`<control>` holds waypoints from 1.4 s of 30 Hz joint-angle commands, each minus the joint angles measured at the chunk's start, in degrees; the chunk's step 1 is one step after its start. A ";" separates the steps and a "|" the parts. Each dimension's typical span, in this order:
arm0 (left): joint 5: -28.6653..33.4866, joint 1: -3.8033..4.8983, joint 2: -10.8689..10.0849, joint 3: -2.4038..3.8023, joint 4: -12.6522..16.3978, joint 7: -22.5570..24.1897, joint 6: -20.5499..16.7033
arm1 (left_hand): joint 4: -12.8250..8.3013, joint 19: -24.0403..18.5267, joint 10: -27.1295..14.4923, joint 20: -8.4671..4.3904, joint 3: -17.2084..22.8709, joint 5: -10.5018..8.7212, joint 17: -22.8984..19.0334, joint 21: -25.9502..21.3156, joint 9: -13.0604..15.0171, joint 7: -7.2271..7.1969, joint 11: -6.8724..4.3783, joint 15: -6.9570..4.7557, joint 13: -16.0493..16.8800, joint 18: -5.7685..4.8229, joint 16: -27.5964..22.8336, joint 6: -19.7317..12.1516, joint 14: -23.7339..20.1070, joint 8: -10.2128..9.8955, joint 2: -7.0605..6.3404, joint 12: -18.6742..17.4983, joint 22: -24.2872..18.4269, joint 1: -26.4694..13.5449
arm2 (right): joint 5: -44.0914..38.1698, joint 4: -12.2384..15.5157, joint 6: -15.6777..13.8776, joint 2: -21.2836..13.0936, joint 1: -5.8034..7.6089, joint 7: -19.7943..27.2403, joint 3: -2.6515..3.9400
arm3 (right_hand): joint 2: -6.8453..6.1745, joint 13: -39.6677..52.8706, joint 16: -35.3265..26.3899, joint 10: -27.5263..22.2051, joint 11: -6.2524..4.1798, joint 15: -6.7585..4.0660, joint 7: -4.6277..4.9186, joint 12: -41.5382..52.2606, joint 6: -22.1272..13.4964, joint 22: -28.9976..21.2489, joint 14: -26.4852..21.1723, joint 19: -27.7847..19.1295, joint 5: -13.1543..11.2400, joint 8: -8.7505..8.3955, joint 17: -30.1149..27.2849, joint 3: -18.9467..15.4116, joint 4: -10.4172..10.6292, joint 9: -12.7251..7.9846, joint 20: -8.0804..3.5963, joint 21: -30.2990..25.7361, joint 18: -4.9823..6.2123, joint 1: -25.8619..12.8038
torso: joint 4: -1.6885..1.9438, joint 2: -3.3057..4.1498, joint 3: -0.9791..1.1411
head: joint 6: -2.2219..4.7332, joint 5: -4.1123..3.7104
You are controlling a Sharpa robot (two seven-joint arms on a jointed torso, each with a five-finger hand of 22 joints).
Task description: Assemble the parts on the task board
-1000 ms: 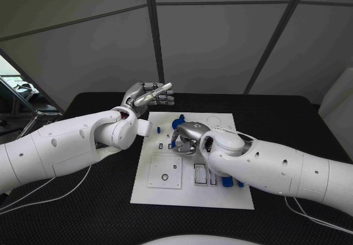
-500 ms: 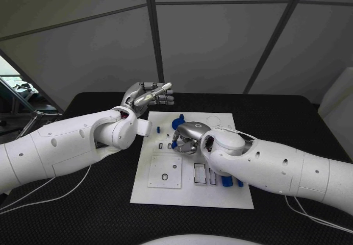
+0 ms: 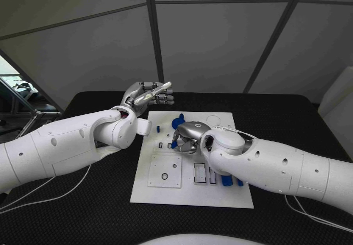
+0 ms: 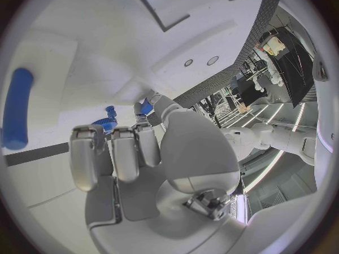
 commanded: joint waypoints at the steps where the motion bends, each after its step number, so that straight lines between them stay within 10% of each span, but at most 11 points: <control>1: -0.20 0.11 0.08 0.06 0.01 0.13 0.59 | -0.21 0.32 -0.11 0.02 -0.05 0.12 0.09 0.06 -0.04 0.23 0.22 0.09 -0.04 -0.24 -0.20 -0.03 -0.04 -0.26 0.35 -0.20 -0.05 -0.01 | -0.36 0.16 -0.85 0.00 -0.18 0.20 -0.20 | -0.22 6.19 -0.39 -0.12 -0.26 -0.25 -0.02 -0.20 0.00 13.78 4.34 5.19 -0.17 0.07 7.21 -0.18 0.30 0.02 -0.22 0.21 -0.98 -0.46 | 0.00 -0.01 0.00 | -0.02 0.05; 13: -0.20 0.11 -0.02 0.06 -0.02 -0.09 0.80 | -0.21 0.32 -0.11 0.02 -0.05 0.12 0.09 0.06 -0.04 0.23 0.22 0.09 -0.04 -0.24 -0.20 -0.03 -0.04 -0.26 0.35 -0.20 -0.05 -0.01 | -3.94 2.49 -3.68 -1.31 -0.36 -1.34 -0.19 | -0.18 6.36 -0.37 0.02 -0.28 -0.24 -0.07 -0.02 0.21 13.96 4.35 5.32 -0.13 0.15 7.25 -0.16 0.39 0.06 -0.21 0.29 -1.02 -0.60 | -0.10 -0.07 -0.01 | 0.03 0.16; 30: -0.20 0.10 -0.42 0.05 -0.08 -0.29 0.86 | -0.21 0.34 -0.13 0.02 -0.09 0.12 0.12 0.06 -0.04 0.23 0.22 0.09 -0.03 -0.23 -0.25 -0.05 -0.02 -0.29 0.37 -0.21 -0.07 -0.03 | -13.27 9.01 7.60 -3.47 1.25 -11.36 -0.09 | -0.15 6.34 -0.34 0.02 -0.39 -0.31 -0.22 -0.06 0.49 14.25 4.37 5.53 0.35 0.21 7.31 -0.05 0.50 0.11 -0.23 0.42 -1.09 -0.83 | 0.02 -0.01 -0.08 | 0.22 -0.06; 42: -0.20 0.10 -0.38 0.04 -0.11 -0.44 0.92 | -0.21 0.34 -0.13 0.02 -0.09 0.12 0.12 0.06 -0.04 0.23 0.22 0.09 -0.03 -0.23 -0.25 -0.05 -0.02 -0.29 0.37 -0.21 -0.07 -0.03 | -18.14 8.98 7.62 -1.97 1.69 -14.26 -0.08 | -0.35 6.43 -0.36 0.10 -0.46 -0.37 -0.29 0.02 0.70 14.33 4.37 5.59 0.71 0.25 7.29 -0.09 0.61 0.16 -0.28 0.46 -1.11 -1.17 | 0.12 0.00 -0.11 | 0.25 0.43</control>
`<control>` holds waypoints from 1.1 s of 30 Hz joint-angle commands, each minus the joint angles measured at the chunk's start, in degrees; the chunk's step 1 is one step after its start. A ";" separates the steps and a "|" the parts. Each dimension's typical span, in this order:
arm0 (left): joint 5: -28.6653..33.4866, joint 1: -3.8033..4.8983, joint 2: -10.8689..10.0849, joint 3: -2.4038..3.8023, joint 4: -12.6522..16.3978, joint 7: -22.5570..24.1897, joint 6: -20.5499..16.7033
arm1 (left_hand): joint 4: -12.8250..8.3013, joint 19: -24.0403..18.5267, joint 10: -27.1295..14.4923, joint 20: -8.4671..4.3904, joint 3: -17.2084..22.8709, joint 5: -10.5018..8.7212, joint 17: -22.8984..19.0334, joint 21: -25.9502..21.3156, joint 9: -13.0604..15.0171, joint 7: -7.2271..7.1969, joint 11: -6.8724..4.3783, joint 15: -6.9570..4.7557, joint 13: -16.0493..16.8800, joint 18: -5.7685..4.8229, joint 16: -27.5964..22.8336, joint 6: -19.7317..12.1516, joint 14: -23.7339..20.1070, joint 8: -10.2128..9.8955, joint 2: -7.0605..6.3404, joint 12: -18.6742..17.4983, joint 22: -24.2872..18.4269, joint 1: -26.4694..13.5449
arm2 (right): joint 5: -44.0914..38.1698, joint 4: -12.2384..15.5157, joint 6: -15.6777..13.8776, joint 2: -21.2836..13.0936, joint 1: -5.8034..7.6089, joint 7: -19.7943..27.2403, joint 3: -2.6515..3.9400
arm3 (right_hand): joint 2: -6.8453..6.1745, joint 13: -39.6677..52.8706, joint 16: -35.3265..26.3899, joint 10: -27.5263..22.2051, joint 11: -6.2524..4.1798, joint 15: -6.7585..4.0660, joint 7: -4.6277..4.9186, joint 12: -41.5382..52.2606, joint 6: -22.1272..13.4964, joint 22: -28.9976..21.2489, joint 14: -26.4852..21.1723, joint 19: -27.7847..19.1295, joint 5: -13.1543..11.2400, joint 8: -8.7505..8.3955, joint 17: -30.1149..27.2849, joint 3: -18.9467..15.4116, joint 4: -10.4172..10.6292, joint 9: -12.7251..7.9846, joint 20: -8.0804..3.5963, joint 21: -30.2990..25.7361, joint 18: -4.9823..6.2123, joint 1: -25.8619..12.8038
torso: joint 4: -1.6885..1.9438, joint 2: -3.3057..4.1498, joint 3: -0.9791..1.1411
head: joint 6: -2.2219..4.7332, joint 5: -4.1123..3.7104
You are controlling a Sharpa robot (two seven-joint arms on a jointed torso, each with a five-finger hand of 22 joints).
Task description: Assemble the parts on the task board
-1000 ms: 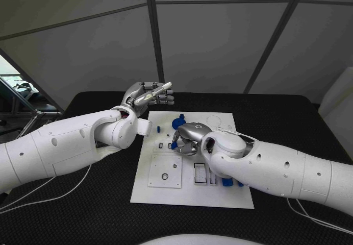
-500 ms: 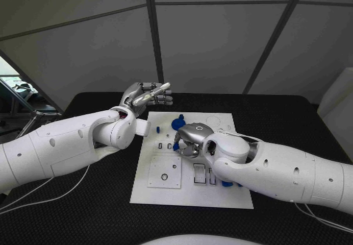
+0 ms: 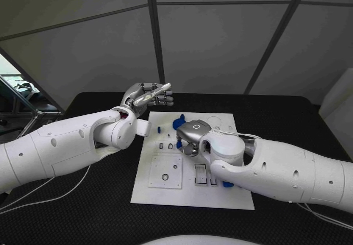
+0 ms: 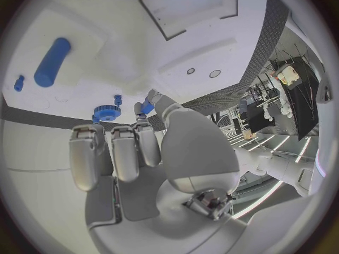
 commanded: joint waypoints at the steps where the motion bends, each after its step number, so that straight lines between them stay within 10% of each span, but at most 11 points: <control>1: -0.20 0.11 0.00 0.06 0.07 -0.05 0.61 | -0.21 0.34 -0.13 0.02 -0.09 0.12 0.08 0.06 -0.04 0.23 0.22 0.09 -0.03 -0.24 -0.28 -0.05 -0.02 -0.29 0.38 -0.21 -0.09 -0.03 | -4.02 -0.21 1.43 0.59 0.21 -2.24 0.04 | 0.11 6.43 -0.36 0.10 -0.46 -0.37 -0.07 0.02 0.49 14.33 4.37 5.59 0.29 0.28 7.31 -0.10 0.27 0.02 -0.27 0.24 -1.11 -0.67 | 0.04 0.00 0.00 | -0.06 0.17; 33: -0.20 0.11 0.47 0.06 -0.21 -0.15 0.58 | -0.26 0.36 -0.15 0.02 -0.10 0.13 0.10 0.05 -0.04 0.21 0.22 0.09 -0.04 -0.23 -0.33 -0.07 -0.01 -0.31 0.39 -0.24 -0.10 0.01 | -3.45 -3.91 6.50 3.71 0.50 -1.98 -0.01 | -0.34 6.45 -0.35 0.13 -0.55 -0.46 -0.21 0.01 0.44 14.38 4.38 5.63 0.14 0.18 7.34 -0.30 0.41 0.02 -0.34 0.26 -1.13 -1.16 | -0.07 -0.01 0.08 | -0.87 1.12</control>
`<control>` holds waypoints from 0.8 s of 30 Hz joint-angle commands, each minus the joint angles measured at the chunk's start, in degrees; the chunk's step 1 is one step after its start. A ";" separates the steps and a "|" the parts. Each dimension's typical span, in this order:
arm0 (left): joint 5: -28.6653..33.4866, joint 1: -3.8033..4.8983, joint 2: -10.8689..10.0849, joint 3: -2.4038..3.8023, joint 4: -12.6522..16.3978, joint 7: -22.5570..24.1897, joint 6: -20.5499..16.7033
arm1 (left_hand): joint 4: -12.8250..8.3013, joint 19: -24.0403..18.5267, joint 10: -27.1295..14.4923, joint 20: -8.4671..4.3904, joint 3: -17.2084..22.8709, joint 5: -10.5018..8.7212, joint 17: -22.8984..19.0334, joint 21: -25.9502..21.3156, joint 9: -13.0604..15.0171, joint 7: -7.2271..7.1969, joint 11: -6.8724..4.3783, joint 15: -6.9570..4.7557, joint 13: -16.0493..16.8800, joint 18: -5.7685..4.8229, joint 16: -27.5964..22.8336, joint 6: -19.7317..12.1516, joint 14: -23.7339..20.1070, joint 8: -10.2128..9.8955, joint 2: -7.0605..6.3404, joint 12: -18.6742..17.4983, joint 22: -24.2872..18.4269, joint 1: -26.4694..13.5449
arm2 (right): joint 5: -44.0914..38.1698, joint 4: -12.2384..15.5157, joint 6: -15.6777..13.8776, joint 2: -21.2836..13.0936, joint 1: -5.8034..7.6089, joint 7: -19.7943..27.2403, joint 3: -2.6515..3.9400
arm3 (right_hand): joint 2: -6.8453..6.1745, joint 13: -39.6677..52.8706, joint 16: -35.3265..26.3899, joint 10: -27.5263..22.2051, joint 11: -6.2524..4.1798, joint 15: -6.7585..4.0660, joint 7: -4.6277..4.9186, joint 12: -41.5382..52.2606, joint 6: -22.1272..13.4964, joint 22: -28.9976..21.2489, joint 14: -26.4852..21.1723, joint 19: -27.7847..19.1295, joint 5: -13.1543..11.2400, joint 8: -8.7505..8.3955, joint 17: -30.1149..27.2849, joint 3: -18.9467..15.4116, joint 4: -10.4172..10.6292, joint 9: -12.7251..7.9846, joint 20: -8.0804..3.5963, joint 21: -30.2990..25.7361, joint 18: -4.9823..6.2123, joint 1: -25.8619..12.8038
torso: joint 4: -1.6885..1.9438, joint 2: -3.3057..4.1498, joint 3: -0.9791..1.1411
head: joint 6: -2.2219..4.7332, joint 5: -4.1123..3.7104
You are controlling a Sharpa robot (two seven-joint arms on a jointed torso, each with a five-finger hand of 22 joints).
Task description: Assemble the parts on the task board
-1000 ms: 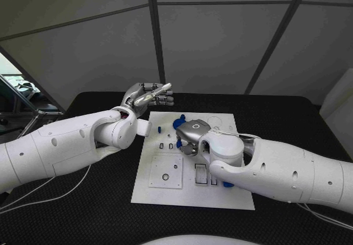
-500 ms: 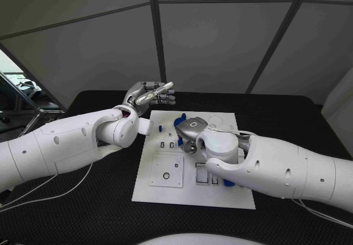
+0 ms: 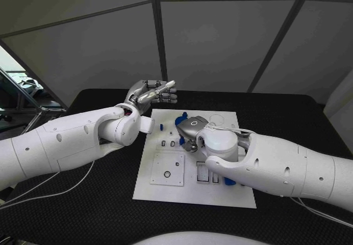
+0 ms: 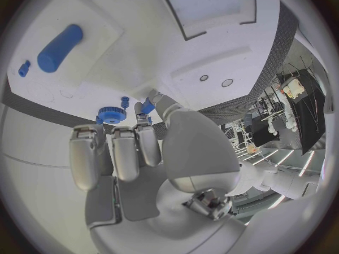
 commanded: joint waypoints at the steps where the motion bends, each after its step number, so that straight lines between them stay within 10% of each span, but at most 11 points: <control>1: -0.20 0.11 0.08 0.06 -0.01 0.10 0.54 | -0.26 0.36 -0.15 0.02 -0.10 0.13 0.06 0.05 -0.04 0.21 0.22 0.09 -0.04 -0.23 -0.33 -0.07 -0.01 -0.31 0.39 -0.24 -0.06 0.01 | -0.10 -0.10 0.63 0.14 0.09 -0.06 0.00 | -0.06 6.44 -0.35 -0.08 -0.35 -0.46 0.00 0.01 0.24 14.38 4.37 5.63 0.14 0.18 7.34 -0.13 0.26 0.04 -0.35 0.26 -1.13 -0.44 | -0.02 -0.02 -0.02 | -0.11 0.05; 24: -0.20 0.11 0.33 0.06 -0.24 0.06 0.63 | -0.26 0.36 -0.15 0.02 -0.10 0.13 0.06 0.05 -0.04 0.21 0.22 0.09 -0.04 -0.23 -0.33 -0.07 -0.01 -0.31 0.39 -0.24 -0.06 0.01 | 0.72 -0.78 0.67 1.16 0.08 0.60 -0.02 | -0.11 6.36 -0.40 -0.14 -0.37 -0.49 -0.04 -0.10 0.20 14.31 4.35 5.58 0.08 0.13 7.25 -0.18 0.37 0.04 -0.37 0.23 -1.11 -0.64 | 0.00 0.01 -0.01 | -0.47 0.32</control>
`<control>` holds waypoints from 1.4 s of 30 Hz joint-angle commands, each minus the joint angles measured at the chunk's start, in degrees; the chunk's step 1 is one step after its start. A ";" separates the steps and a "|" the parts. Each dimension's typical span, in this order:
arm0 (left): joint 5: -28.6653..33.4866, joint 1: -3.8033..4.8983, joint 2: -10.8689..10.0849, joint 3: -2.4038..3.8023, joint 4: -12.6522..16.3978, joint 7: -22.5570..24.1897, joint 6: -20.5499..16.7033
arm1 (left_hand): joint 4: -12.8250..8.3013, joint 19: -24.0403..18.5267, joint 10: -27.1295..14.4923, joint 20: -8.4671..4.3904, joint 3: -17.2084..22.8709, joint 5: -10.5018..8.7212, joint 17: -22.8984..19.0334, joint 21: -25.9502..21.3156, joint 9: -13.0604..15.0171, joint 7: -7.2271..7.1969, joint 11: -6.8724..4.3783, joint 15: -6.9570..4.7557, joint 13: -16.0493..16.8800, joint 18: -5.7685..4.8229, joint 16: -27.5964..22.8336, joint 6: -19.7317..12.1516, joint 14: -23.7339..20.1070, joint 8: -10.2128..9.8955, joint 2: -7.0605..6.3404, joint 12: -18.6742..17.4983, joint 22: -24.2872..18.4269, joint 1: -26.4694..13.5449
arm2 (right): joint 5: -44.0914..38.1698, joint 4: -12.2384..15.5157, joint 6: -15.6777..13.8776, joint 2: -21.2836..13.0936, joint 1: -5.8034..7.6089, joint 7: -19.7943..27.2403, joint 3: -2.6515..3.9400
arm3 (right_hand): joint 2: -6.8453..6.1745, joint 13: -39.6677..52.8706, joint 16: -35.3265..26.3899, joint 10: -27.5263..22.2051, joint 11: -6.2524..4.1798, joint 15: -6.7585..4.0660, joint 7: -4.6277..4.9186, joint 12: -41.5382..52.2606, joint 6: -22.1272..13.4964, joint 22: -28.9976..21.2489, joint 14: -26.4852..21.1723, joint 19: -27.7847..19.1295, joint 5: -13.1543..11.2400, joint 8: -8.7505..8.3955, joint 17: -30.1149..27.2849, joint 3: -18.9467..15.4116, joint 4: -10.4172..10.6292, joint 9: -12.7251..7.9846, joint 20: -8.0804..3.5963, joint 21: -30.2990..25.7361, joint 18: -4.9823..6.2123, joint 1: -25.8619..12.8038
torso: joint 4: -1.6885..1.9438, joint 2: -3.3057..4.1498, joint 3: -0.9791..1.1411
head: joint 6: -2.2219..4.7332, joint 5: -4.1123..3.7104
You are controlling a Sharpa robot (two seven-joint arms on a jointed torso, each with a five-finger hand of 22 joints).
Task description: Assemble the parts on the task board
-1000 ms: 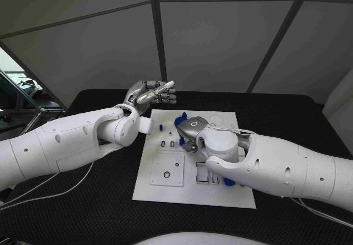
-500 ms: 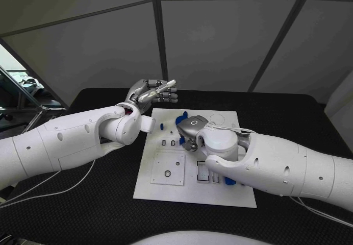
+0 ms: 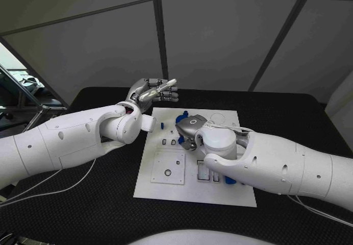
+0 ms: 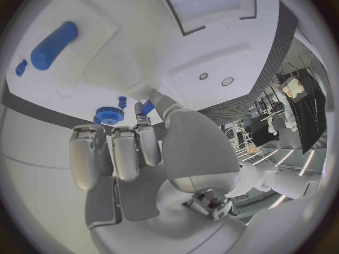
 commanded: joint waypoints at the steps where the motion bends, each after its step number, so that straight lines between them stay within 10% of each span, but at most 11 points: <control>1: -0.20 0.11 0.10 0.06 -0.02 0.12 0.61 | -0.26 0.36 -0.15 0.02 -0.10 0.13 0.07 0.05 -0.04 0.21 0.22 0.09 -0.04 -0.23 -0.33 -0.06 -0.01 -0.31 0.40 -0.24 -0.06 0.01 | 0.22 0.17 0.17 0.11 0.04 0.43 -0.03 | -0.11 6.36 -0.16 -0.14 -0.38 -0.49 -0.04 -0.10 0.21 14.31 4.36 5.58 0.08 0.13 7.21 -0.03 0.23 0.07 -0.37 0.23 -1.11 -0.64 | 0.02 0.00 0.01 | -0.06 -0.02; 42: -0.20 0.11 0.31 0.06 -0.21 -0.07 0.61 | -0.37 0.39 -0.22 0.02 -0.10 0.13 0.10 0.03 -0.04 0.21 0.22 0.09 -0.05 -0.23 -0.44 -0.11 0.02 -0.36 0.48 -0.29 -0.10 0.13 | 1.37 -1.03 -0.51 1.10 0.02 2.69 -0.07 | -0.28 6.04 -0.28 -0.37 -0.44 -0.56 -0.10 -0.47 -0.08 14.22 4.30 5.51 -0.14 -0.09 6.98 -0.08 0.35 0.02 -0.44 0.18 -1.09 -0.97 | -0.04 -0.04 0.04 | -0.52 0.20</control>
